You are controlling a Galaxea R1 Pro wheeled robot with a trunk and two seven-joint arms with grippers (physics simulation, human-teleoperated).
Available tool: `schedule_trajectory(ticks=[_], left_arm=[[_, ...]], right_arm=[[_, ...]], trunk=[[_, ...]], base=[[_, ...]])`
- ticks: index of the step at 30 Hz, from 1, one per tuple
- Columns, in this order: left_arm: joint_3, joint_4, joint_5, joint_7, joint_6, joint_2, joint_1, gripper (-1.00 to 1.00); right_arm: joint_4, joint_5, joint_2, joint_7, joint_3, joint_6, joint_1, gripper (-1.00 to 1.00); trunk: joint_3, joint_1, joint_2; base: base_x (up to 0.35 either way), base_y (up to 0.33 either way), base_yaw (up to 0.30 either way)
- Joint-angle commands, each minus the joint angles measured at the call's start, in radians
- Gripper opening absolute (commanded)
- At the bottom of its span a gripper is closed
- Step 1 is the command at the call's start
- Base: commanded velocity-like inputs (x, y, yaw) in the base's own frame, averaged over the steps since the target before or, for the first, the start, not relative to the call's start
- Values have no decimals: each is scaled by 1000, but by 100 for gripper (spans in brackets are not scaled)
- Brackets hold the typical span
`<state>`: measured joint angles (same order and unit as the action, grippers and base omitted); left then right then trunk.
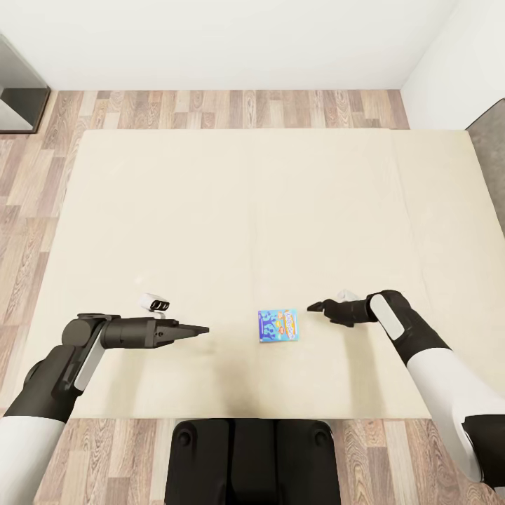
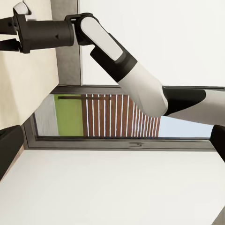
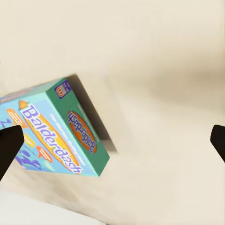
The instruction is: Put all the toys in the child's room - the three board games (two on the bed and one on the table), the two jigsaw puzzles on the table, and the tennis ball on the table - inside the toy box on the table in the child's room.
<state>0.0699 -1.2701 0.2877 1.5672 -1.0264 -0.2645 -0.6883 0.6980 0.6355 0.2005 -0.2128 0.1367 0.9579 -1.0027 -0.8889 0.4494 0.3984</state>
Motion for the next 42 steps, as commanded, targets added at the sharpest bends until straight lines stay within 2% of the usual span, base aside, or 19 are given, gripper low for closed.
schedule_trajectory(ticks=[1,30,42], left_arm=[[2,0,1,4,-11,-1,0,100],[1,0,1,4,-11,-2,0,100],[-1,0,1,4,-11,-2,0,100]], right_arm=[[0,-10,1,-11,3,-1,-1,100],[1,-11,0,-11,3,-18,1,100],[1,-11,0,-11,3,-18,1,100]], trunk=[[-1,1,2],[-1,1,2],[-1,1,2]], base=[[0,0,0],[0,7,0],[0,73,0]])
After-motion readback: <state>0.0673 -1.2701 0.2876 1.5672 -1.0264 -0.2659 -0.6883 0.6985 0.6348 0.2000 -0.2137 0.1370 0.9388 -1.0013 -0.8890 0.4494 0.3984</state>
